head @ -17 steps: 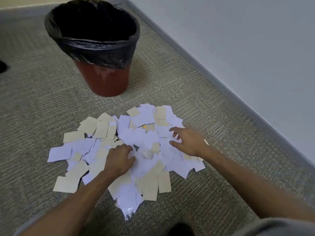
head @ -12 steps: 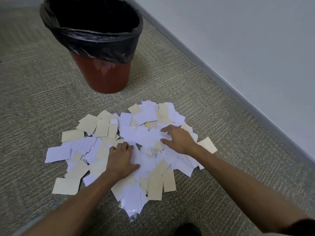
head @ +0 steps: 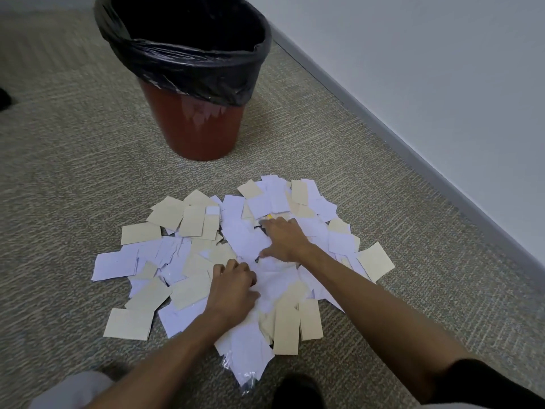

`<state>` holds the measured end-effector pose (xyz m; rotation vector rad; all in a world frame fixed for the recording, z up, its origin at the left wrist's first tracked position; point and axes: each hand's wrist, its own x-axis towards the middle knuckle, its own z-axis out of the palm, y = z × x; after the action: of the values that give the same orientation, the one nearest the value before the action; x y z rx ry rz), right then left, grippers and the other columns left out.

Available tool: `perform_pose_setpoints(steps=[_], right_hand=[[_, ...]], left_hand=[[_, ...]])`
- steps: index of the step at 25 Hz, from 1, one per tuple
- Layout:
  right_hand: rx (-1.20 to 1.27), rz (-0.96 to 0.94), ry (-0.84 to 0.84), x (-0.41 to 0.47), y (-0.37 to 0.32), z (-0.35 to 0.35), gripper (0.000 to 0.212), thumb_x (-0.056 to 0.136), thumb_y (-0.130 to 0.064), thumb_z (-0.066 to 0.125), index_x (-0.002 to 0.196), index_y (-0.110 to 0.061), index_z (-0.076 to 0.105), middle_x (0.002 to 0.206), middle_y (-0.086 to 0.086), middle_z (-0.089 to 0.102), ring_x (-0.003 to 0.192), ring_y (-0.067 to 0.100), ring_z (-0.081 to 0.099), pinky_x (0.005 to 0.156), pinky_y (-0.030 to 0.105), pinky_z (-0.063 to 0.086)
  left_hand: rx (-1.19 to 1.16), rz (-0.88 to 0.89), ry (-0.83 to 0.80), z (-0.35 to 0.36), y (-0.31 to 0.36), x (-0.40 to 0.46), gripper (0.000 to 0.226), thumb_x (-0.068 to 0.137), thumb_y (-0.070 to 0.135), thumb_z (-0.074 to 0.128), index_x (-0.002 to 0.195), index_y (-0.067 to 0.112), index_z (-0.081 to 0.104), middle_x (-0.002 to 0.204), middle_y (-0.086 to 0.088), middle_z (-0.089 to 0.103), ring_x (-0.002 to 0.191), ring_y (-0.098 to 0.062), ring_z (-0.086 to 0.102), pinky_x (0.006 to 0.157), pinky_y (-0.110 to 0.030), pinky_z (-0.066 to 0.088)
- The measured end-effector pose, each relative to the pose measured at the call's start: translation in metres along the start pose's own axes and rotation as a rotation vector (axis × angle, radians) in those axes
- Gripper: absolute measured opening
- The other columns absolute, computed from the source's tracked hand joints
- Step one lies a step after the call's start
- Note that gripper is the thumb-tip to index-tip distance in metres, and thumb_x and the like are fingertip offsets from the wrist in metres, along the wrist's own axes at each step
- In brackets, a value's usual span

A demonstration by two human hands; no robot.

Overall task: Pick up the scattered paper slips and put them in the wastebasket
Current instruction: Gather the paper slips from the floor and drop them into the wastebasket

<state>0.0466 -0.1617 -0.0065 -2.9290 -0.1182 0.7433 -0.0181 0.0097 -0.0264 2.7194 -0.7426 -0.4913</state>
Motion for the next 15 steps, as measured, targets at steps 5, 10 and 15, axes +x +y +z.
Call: perform_pose_setpoints(steps=[5,10,15], right_hand=[[0.241,0.009,0.059,-0.006,0.012,-0.014,0.054,0.078,-0.042,0.073,0.058,-0.021,0.028,0.063,-0.008,0.032,0.066,0.017,0.037,0.074,0.036,0.022],[0.571,0.028,0.208,-0.009,0.026,-0.047,0.057,0.075,-0.039,0.076,0.052,-0.017,0.029,0.052,-0.006,0.031,0.056,0.013,0.033,0.070,0.036,0.022],[0.790,-0.024,0.420,-0.021,0.029,-0.115,0.028,0.075,-0.038,0.076,0.085,-0.013,0.076,0.083,0.004,0.076,0.080,0.023,0.070,0.082,0.049,0.053]], left_hand=[[-0.423,-0.053,0.010,-0.031,-0.025,0.004,0.020,0.083,0.025,0.068,0.074,0.009,0.061,0.075,-0.008,0.062,0.074,-0.025,0.057,0.065,-0.036,0.042],[-0.635,-0.105,0.113,-0.074,-0.038,0.019,0.036,0.076,0.014,0.077,0.060,0.015,0.045,0.053,0.005,0.039,0.053,-0.014,0.037,0.057,-0.029,0.035],[-0.827,-0.126,0.279,-0.135,-0.041,0.029,0.022,0.077,0.005,0.077,0.084,0.022,0.066,0.064,-0.007,0.067,0.060,-0.022,0.060,0.064,-0.033,0.050]])
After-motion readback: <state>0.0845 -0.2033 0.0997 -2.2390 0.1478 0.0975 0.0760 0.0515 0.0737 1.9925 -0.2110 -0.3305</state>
